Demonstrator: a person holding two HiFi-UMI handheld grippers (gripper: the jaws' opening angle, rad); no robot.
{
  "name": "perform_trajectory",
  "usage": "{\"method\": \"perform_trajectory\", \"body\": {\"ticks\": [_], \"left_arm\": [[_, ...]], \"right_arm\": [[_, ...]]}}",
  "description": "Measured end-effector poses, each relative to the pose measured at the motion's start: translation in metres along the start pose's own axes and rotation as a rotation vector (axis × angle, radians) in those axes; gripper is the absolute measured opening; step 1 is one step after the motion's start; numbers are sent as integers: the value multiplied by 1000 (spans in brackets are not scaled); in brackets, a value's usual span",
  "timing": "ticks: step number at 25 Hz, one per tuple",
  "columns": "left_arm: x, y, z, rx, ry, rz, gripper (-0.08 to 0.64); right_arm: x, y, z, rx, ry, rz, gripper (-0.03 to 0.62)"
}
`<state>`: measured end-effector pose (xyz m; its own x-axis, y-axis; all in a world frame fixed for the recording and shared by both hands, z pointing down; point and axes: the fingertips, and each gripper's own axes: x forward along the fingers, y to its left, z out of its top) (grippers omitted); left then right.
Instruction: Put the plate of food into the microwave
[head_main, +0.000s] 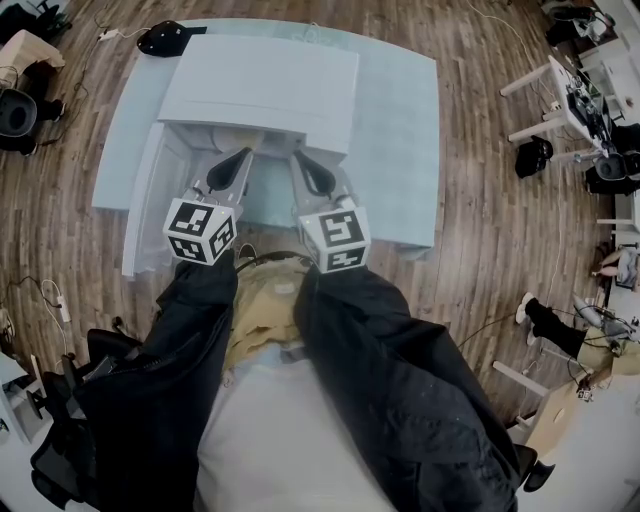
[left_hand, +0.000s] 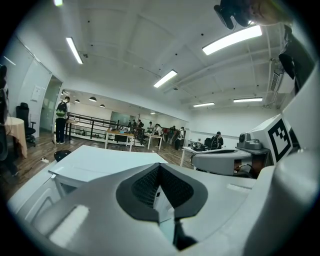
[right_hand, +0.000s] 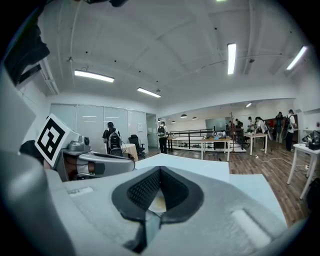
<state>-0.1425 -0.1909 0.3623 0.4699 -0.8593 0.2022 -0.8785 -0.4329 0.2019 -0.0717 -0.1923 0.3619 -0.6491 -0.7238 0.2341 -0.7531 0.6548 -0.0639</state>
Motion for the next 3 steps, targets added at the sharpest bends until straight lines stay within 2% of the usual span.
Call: {"method": "perform_trajectory", "body": {"ticks": [3], "left_arm": [[-1, 0, -2, -6, 6, 1, 0]], "right_arm": [[0, 1, -1, -1, 2, 4, -3]]}}
